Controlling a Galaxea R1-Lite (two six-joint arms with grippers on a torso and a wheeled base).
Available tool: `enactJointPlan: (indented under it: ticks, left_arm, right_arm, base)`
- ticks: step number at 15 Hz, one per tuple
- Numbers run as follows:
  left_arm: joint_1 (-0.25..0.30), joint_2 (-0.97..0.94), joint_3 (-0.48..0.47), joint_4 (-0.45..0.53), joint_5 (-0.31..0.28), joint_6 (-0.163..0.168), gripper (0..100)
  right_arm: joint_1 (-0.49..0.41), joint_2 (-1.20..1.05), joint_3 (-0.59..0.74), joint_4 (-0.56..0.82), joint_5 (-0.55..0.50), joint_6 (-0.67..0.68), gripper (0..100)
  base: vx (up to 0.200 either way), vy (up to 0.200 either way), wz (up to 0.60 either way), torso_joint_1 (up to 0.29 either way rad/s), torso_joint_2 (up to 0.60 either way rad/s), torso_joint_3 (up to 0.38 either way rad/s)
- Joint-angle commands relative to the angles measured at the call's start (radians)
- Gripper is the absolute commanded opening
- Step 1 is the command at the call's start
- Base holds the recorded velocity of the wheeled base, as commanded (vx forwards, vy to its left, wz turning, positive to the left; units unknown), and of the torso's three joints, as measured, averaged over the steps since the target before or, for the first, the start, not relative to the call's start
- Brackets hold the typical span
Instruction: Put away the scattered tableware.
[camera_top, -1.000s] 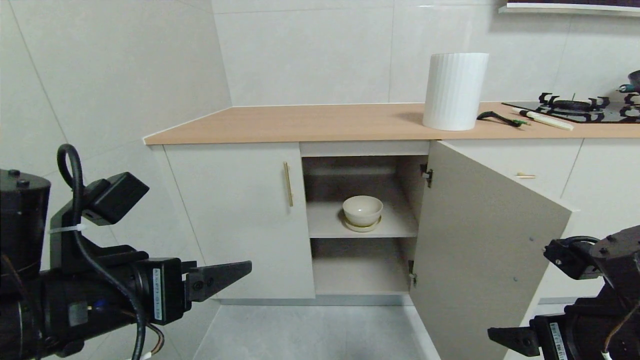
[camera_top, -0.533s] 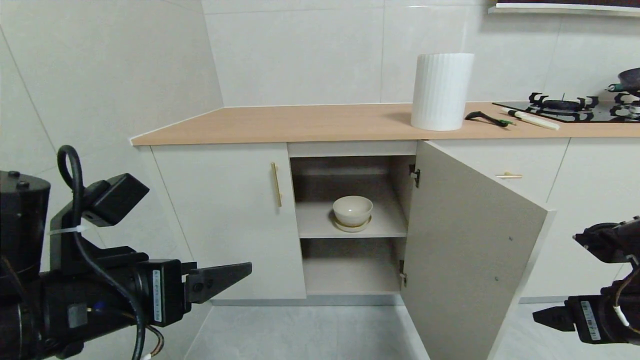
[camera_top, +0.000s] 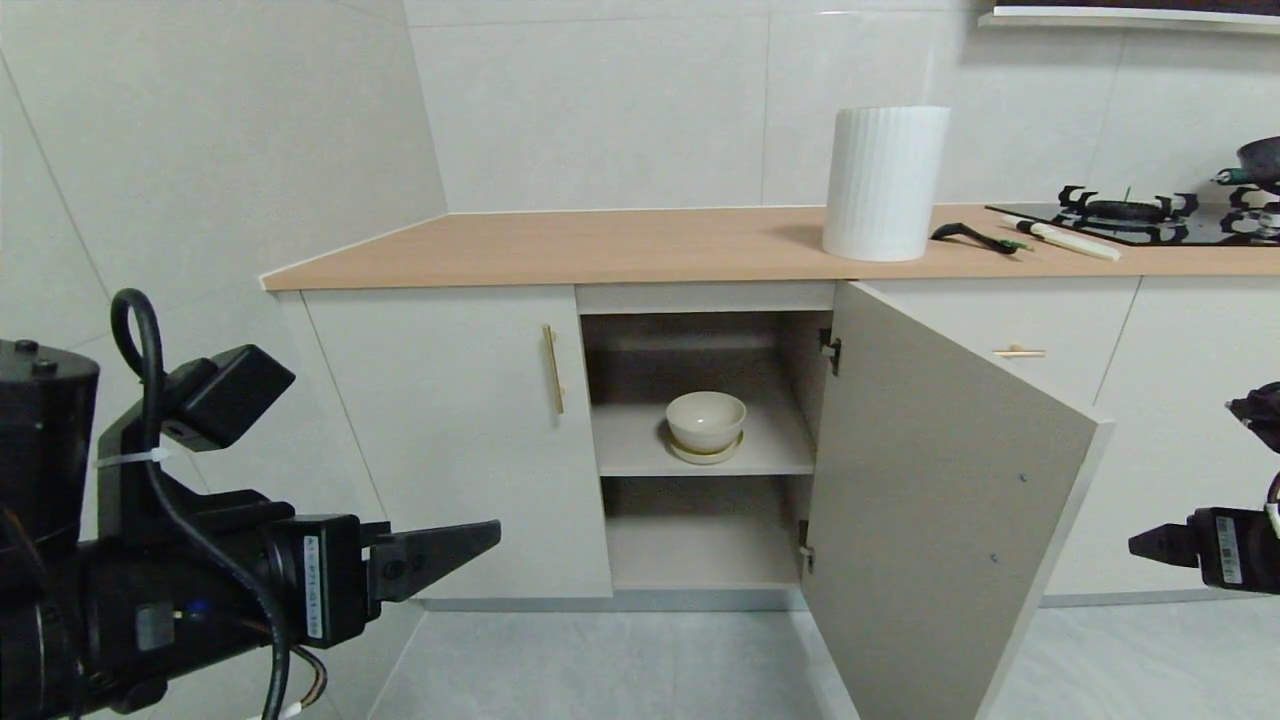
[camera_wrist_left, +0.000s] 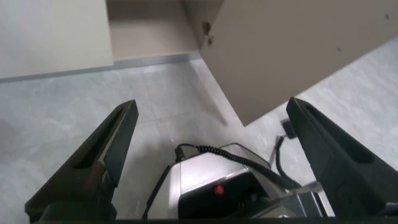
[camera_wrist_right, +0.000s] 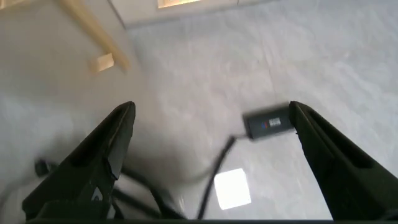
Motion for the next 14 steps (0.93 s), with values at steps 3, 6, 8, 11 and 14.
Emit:
enactJointPlan:
  ticks: [3, 6, 8, 11, 14]
  left_arm:
    - [0.000, -0.002, -0.005, -0.005, 0.002, -0.006, 100]
    - [0.006, -0.001, -0.001, -0.046, 0.002, -0.010, 100]
    - [0.007, -0.002, -0.001, -0.061, 0.003, -0.027, 100]
    - [0.007, -0.015, -0.001, -0.058, 0.003, -0.029, 100]
    - [0.007, -0.018, -0.001, -0.060, 0.005, -0.029, 100]
  right_arm:
    - [-0.019, 0.195, 0.002, -0.139, 0.009, 0.098, 100]
    - [-0.019, 0.240, 0.024, -0.234, 0.040, 0.131, 100]
    - [-0.014, 0.238, 0.031, -0.253, 0.066, 0.132, 100]
    - [0.001, 0.257, 0.031, -0.290, 0.116, 0.180, 100]
    - [0.022, 0.263, 0.034, -0.299, 0.132, 0.183, 100]
  base:
    - [0.000, 0.000, 0.00, 0.000, 0.00, 0.000]
    - [0.000, 0.000, 0.00, 0.000, 0.00, 0.000]
    - [0.000, 0.000, 0.00, 0.000, 0.00, 0.000]
    - [0.000, 0.000, 0.00, 0.000, 0.00, 0.000]
    - [0.000, 0.000, 0.00, 0.000, 0.00, 0.000]
